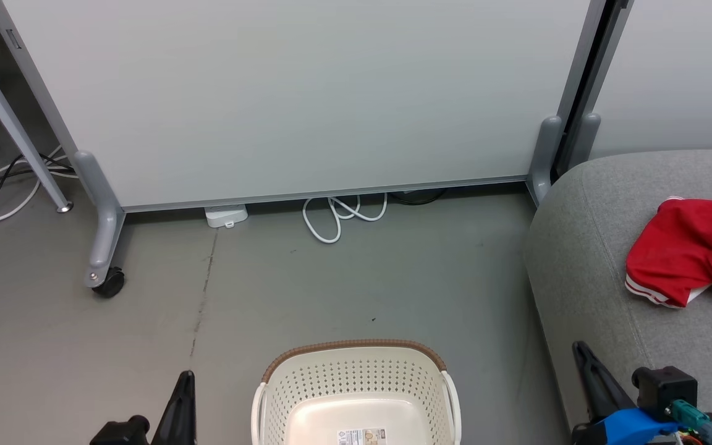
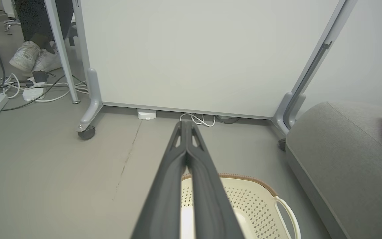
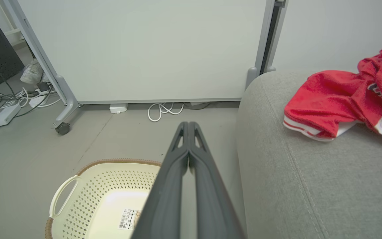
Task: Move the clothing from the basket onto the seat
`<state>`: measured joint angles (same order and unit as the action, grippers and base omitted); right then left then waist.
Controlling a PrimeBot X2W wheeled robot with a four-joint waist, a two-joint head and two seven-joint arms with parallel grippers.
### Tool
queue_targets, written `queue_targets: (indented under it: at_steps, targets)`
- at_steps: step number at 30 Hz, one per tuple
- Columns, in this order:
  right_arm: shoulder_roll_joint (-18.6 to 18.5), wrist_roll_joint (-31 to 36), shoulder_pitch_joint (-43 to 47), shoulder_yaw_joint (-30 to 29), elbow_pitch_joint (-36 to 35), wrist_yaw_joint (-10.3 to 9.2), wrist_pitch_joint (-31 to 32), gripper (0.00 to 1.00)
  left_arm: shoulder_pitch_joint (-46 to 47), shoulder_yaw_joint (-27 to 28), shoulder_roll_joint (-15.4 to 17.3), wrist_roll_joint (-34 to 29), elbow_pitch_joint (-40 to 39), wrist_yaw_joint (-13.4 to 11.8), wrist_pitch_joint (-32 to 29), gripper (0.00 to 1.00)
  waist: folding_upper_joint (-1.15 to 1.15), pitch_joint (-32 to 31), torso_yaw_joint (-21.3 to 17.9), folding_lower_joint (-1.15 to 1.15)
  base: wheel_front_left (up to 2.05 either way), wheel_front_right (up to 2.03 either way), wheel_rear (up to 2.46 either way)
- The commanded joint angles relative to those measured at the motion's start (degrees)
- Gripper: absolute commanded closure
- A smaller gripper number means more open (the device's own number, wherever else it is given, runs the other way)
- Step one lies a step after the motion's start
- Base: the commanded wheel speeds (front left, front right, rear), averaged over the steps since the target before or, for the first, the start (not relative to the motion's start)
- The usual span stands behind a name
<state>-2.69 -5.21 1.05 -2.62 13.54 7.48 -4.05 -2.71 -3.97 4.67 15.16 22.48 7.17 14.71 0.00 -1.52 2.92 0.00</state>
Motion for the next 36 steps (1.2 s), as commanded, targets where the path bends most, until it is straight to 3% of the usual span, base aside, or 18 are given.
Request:
queue_targets:
  at_steps: [1, 36]
  targets:
    - [0.02, -0.04, 0.12, -0.01, 0.37, 0.0, 0.03, 1.0, -0.21, -0.03, -0.06, 0.04, 0.28, 0.0, -0.02, 1.0, 0.0, 0.0, 0.0, 0.0, 0.0, 0.0, 0.0]
    - [-0.08, -35.63, -3.01, -1.63, 0.79, 0.01, 4.4, 1.0, 3.47, 4.31, -0.83, 31.53, -2.92, 0.16, -8.74, 1.0, 0.0, 0.47, -0.81, 0.0, 0.0, 0.0, 0.0]
